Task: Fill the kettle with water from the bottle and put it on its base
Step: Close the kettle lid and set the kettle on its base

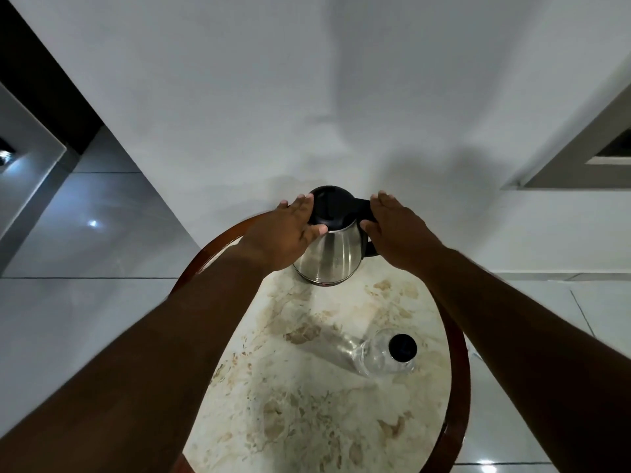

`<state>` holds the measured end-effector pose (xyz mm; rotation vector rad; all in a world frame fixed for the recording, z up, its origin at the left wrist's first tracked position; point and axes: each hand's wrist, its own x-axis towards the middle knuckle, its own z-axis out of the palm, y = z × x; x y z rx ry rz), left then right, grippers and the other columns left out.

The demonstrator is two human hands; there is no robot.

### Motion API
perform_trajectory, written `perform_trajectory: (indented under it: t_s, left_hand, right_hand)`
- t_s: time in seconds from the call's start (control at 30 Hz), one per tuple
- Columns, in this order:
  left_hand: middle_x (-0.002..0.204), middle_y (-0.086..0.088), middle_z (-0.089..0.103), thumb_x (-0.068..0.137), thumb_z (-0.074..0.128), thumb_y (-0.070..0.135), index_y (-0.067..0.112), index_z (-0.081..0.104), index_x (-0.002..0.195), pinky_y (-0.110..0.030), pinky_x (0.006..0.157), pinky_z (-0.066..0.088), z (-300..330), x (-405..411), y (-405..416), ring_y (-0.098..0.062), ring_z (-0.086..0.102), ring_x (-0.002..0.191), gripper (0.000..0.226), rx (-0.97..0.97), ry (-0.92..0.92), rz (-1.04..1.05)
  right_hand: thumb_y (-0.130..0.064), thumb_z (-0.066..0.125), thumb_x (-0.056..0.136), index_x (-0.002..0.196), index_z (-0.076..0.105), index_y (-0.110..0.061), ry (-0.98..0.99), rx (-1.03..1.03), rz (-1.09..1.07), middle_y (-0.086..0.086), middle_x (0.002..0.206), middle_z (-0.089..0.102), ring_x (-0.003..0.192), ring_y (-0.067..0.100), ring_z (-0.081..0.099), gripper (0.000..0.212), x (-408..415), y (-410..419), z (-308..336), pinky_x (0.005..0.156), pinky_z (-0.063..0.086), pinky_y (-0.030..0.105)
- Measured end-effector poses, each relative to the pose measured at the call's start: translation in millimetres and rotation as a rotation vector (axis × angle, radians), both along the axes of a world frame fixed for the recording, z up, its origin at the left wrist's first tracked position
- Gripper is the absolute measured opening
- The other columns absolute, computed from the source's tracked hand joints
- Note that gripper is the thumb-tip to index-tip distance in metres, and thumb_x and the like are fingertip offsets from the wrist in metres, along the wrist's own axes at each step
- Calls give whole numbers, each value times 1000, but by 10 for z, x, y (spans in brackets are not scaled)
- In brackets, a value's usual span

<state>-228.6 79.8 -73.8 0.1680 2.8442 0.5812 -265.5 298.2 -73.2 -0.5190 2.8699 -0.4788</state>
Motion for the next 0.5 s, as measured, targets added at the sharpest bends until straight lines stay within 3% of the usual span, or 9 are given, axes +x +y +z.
perform_trajectory:
  t_s: [0.5]
  left_hand:
    - [162,-10,13,101,29,45,10,7,154,-36,117,10,186,31,26,-29,4,149,67,-139,-9,-91]
  right_hand:
    - [-34,35,101,148,15,-4,-53,-12,-21,16,160,11,147,27,7,60,79,-43,96,118,10,36]
